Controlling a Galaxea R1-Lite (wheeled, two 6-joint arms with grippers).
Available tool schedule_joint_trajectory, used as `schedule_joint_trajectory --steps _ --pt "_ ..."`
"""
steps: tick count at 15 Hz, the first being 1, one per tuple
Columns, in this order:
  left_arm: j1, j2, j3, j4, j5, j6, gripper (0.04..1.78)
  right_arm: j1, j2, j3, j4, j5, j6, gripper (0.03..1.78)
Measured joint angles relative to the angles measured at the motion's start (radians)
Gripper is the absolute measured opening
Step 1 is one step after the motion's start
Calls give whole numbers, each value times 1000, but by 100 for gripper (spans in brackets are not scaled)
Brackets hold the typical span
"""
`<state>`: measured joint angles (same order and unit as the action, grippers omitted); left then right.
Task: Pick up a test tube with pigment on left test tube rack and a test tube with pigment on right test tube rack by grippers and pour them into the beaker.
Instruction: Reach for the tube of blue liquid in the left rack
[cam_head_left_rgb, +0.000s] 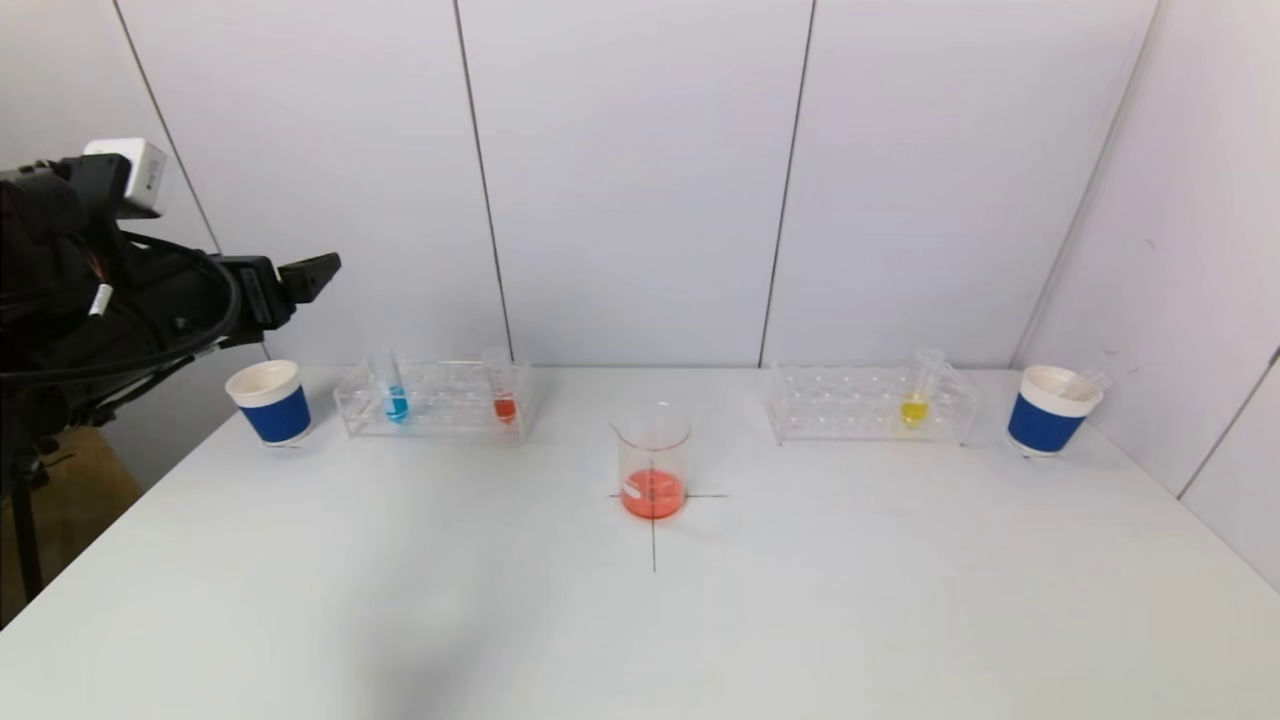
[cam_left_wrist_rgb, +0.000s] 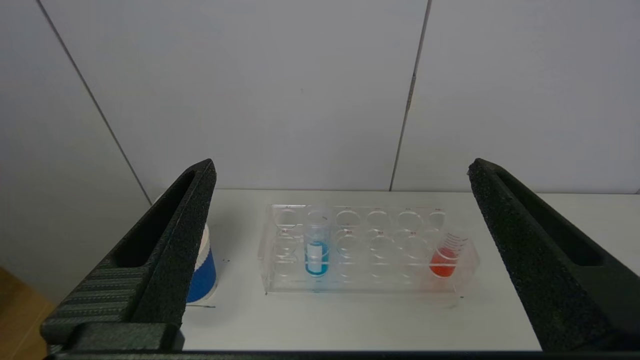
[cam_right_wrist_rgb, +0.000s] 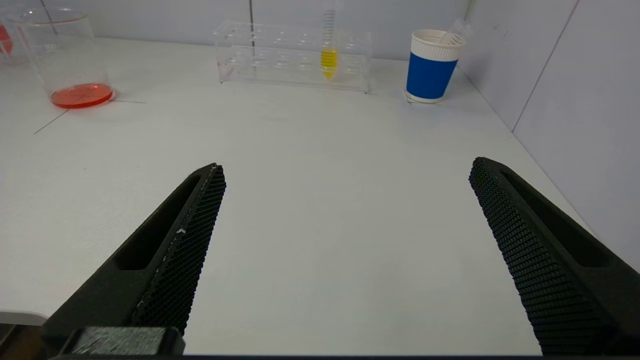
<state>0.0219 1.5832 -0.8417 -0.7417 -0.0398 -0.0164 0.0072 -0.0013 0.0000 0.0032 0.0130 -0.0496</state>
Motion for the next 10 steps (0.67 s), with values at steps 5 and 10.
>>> schedule_joint_trajectory --steps 5,10 --pt "53 167 20 -168 -155 3 176 0 0 0 0 0 0 177" --pt "93 319 31 -344 -244 38 176 0 0 0 0 0 0 177"
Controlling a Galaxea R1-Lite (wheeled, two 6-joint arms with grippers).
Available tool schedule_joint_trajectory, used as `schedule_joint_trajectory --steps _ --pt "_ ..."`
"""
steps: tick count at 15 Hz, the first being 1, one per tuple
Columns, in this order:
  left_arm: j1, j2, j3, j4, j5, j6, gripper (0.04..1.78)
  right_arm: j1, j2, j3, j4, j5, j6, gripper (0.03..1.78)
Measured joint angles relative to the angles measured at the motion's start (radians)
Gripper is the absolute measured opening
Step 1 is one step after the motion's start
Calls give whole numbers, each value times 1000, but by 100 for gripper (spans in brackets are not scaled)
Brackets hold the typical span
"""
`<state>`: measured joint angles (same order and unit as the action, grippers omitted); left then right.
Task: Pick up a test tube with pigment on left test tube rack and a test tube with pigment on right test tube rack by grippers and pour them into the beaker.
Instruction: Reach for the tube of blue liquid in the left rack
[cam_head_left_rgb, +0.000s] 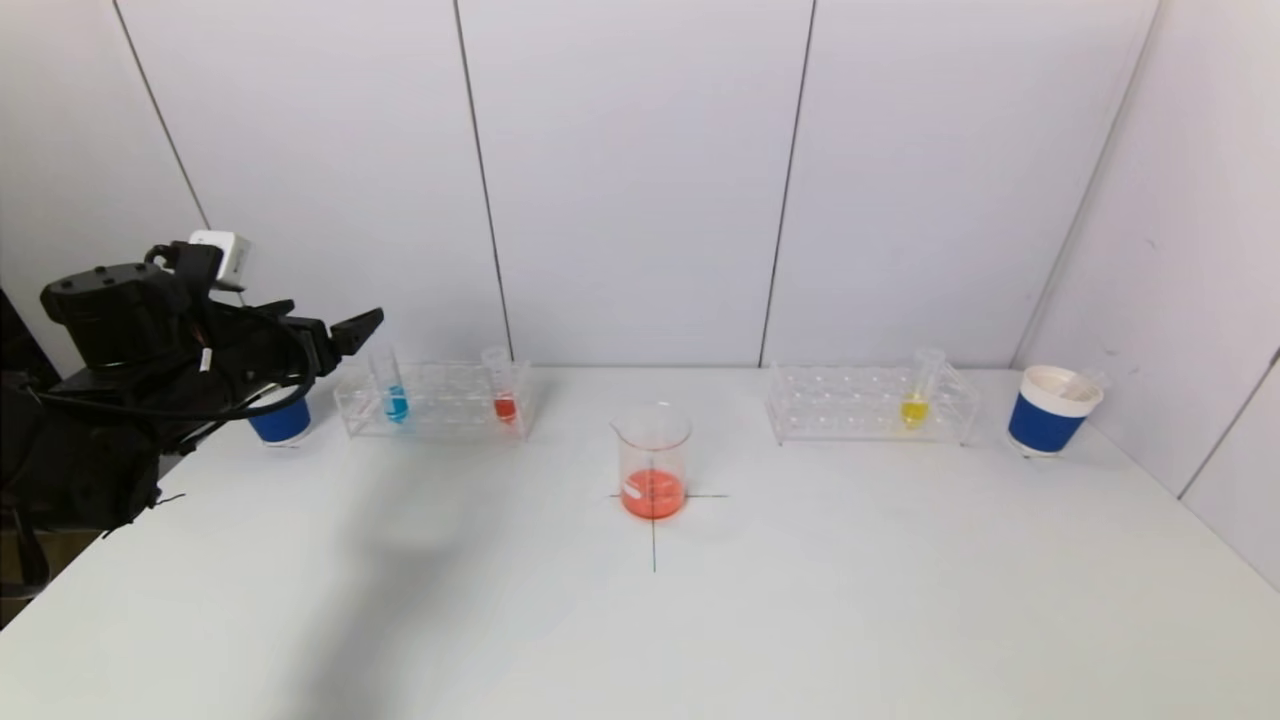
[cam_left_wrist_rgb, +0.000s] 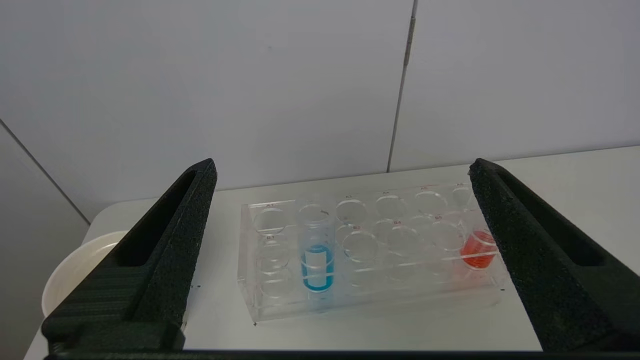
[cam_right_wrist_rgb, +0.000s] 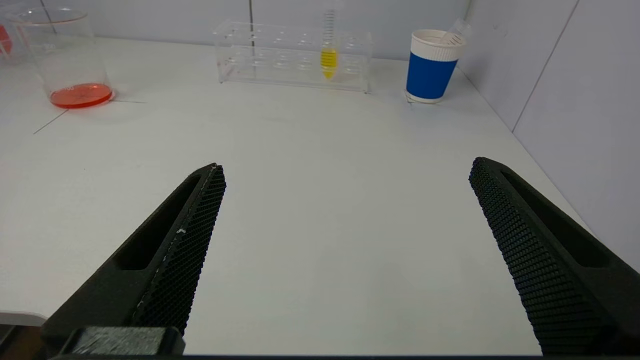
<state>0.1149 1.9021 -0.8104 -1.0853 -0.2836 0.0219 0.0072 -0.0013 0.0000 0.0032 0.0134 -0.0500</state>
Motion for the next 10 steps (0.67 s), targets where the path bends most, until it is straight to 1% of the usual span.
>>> schedule_joint_trajectory --steps 5,10 --pt "14 144 -16 -131 -12 3 176 0 0 0 0 0 0 177" --pt "15 236 -67 -149 -14 4 176 0 0 0 0 0 0 177"
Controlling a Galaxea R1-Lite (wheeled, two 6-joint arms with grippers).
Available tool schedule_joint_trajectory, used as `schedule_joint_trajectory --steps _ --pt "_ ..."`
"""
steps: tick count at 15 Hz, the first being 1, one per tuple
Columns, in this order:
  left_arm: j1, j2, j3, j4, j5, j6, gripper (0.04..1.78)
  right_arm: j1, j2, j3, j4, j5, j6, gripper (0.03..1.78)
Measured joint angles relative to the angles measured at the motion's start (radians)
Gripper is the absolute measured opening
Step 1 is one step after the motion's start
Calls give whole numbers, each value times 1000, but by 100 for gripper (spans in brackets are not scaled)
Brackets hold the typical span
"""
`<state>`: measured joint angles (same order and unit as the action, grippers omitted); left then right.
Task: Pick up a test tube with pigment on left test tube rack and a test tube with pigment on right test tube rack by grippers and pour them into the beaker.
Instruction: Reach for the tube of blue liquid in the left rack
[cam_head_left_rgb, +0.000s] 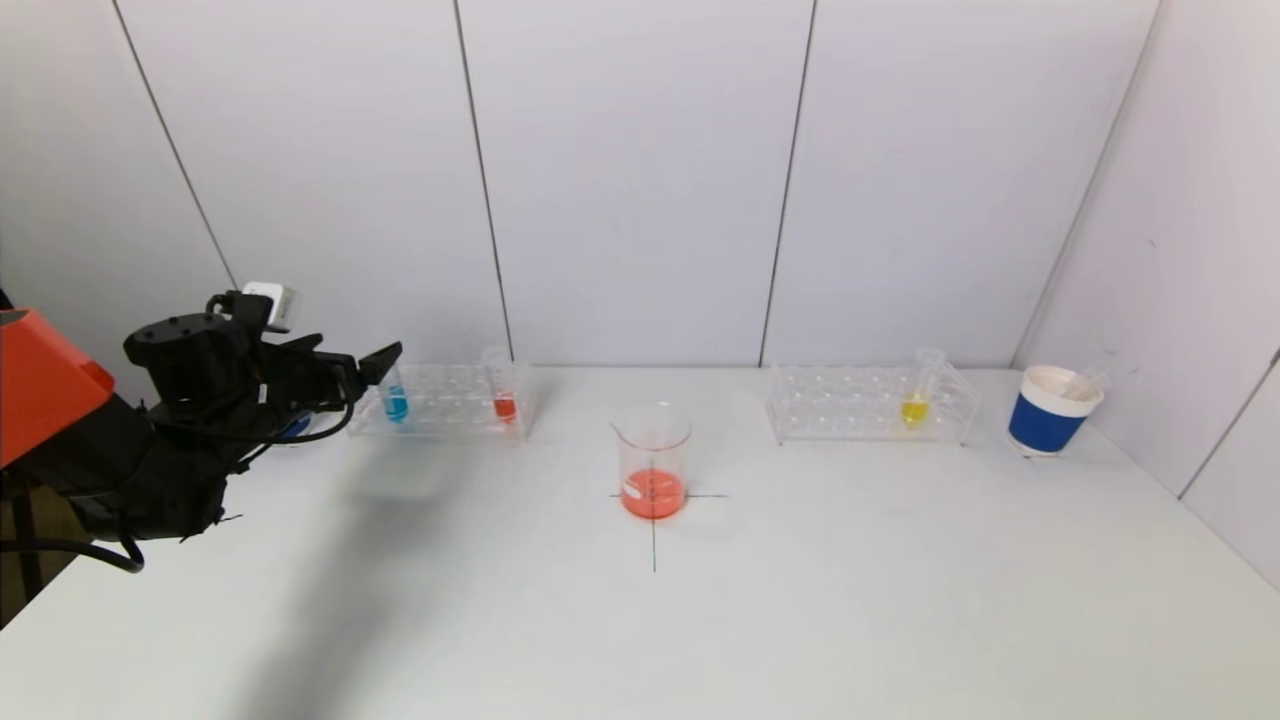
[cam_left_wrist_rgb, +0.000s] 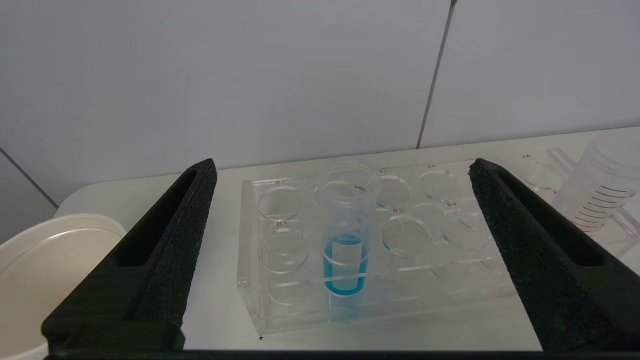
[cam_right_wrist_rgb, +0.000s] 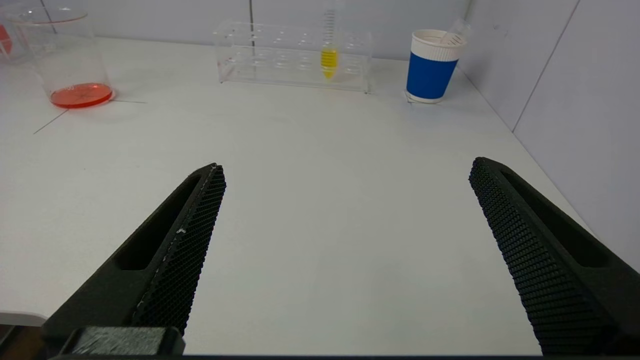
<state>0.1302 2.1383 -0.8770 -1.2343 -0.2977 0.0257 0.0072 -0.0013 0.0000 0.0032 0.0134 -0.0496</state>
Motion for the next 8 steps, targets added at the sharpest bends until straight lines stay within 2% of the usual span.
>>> schedule_joint_trajectory --steps 8 --pt "-3 100 -49 -60 0 1 176 0 0 0 0 0 0 177"
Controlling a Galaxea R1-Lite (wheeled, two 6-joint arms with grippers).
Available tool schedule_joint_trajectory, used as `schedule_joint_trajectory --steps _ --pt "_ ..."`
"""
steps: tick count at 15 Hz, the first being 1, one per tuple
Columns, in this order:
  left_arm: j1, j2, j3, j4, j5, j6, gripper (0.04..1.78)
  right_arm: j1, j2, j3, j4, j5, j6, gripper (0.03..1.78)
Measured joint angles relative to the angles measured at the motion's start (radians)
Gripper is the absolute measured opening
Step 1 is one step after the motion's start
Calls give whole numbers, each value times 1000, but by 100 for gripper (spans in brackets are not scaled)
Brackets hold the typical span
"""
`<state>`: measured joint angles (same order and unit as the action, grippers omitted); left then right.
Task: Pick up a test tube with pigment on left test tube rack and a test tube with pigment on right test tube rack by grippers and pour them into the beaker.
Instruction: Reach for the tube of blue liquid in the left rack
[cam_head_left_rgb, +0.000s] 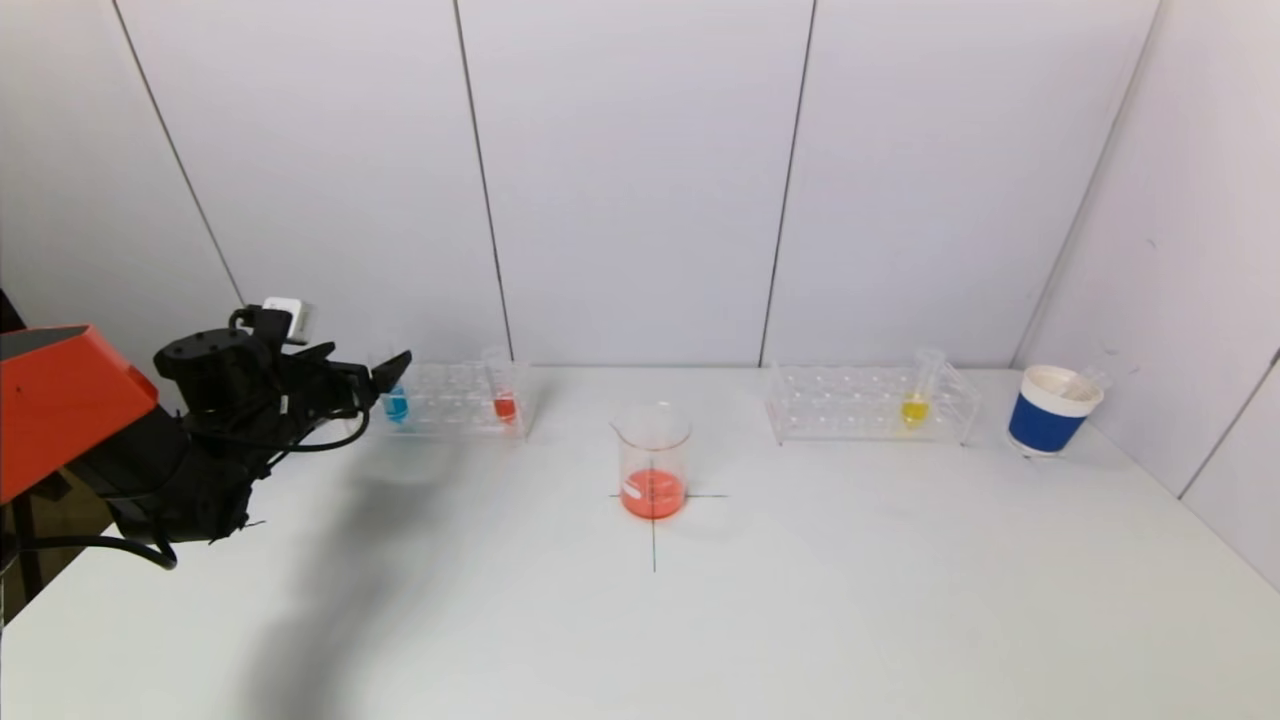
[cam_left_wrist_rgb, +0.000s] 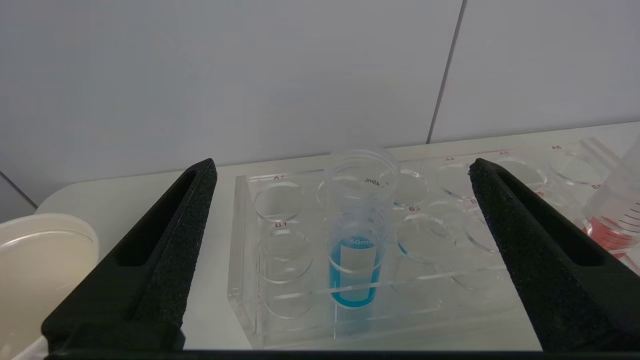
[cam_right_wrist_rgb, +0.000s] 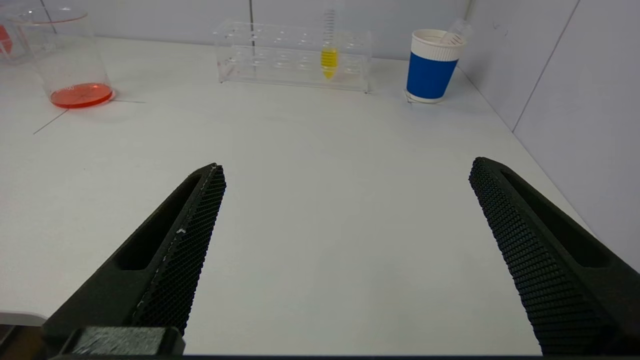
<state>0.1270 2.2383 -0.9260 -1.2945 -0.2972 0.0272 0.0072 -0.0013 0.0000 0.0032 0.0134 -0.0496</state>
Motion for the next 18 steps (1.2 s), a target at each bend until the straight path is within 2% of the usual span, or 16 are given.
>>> schedule_joint_trajectory --steps 18 --pt "1 53 -14 -36 -8 1 176 0 0 0 0 0 0 177"
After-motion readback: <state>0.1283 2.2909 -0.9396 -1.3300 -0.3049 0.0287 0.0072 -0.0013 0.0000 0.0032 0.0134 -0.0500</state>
